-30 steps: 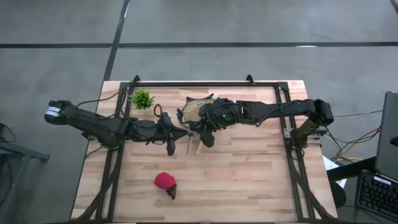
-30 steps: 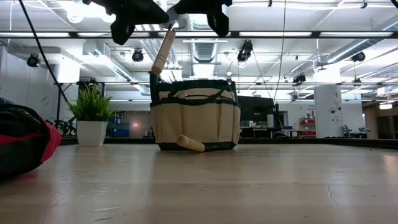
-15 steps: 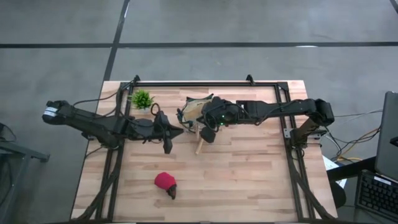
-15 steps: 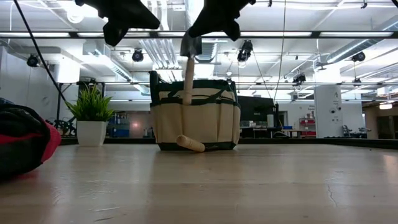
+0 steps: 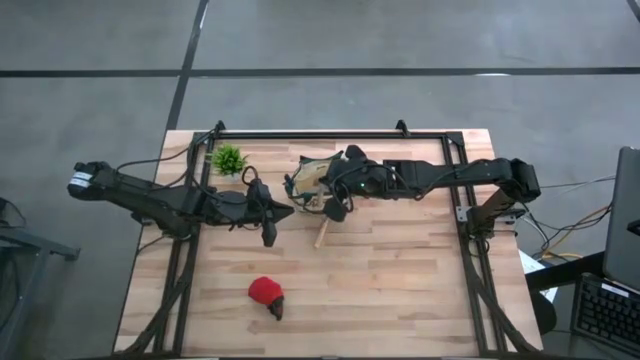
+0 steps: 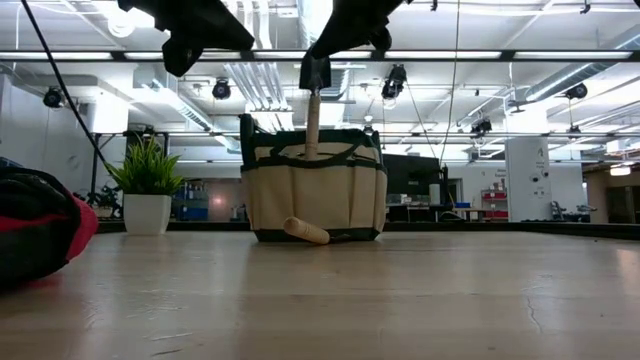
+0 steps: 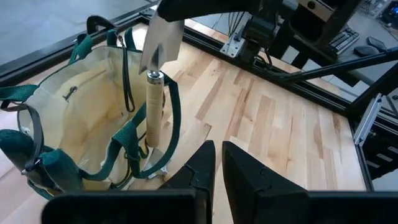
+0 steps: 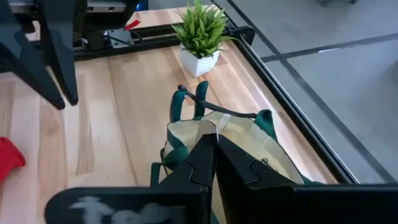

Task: Pick & Place Garden tools in Gardening bag
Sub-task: Put the bottom brown trowel into the brown gardening bag

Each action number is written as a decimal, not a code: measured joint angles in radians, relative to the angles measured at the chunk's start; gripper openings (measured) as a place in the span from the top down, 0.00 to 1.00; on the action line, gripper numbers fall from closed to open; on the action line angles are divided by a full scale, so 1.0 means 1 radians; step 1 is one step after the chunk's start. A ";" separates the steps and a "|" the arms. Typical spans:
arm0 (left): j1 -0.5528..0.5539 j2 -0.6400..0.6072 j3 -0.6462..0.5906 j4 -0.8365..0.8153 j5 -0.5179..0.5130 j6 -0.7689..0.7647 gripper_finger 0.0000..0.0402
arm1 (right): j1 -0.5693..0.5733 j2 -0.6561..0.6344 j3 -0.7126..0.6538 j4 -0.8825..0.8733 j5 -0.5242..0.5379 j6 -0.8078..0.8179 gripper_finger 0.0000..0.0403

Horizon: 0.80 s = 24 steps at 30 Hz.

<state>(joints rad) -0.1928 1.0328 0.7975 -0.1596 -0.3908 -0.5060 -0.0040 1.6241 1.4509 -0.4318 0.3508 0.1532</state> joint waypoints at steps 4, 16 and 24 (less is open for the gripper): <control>0.000 0.000 0.000 0.000 0.000 0.000 0.92 | 0.007 -0.013 0.000 0.026 0.023 -0.002 0.98; 0.000 0.000 0.000 -0.010 0.000 0.001 0.92 | 0.021 -0.039 0.000 0.020 0.044 -0.034 0.98; 0.000 0.001 -0.001 -0.016 0.000 0.001 0.92 | 0.053 -0.066 0.001 0.050 0.042 0.027 0.98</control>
<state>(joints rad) -0.1928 1.0336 0.7967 -0.1753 -0.3908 -0.5052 0.0486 1.5581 1.4521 -0.3817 0.3930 0.1801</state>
